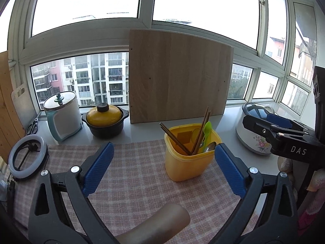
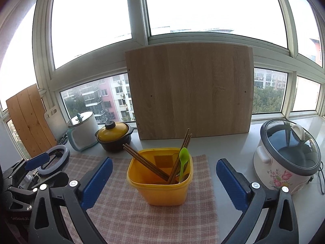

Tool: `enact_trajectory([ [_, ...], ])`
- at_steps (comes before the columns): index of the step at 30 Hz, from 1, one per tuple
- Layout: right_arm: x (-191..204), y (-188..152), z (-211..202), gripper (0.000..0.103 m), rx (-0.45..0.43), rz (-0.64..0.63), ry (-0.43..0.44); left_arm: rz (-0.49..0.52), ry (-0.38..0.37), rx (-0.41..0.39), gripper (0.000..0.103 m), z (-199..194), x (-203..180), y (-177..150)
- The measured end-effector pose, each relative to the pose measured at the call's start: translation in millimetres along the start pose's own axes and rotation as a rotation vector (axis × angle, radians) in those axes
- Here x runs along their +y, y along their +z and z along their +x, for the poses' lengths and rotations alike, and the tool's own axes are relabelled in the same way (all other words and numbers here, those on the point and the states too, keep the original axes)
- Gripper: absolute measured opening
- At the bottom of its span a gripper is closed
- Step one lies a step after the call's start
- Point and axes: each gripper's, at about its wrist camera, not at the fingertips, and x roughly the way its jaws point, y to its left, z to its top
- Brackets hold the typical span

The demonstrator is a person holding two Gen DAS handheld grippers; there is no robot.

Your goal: Organize utensils

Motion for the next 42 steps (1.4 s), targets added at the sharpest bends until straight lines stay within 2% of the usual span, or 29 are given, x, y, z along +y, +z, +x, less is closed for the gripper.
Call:
enact_trajectory([
  [3, 3, -1, -8, 0.103, -0.027, 0.008, -0.018, -0.001, 0.035, -0.014, 0.102, -8, 0, 0],
  [12, 8, -6, -28, 0.103, -0.070, 0.026, -0.068, 0.012, 0.029, -0.013, 0.103, -18, -1, -5],
  [42, 13, -15, -35, 0.103, -0.053, 0.023, -0.084, 0.001, 0.023, -0.004, 0.103, -26, -1, -11],
])
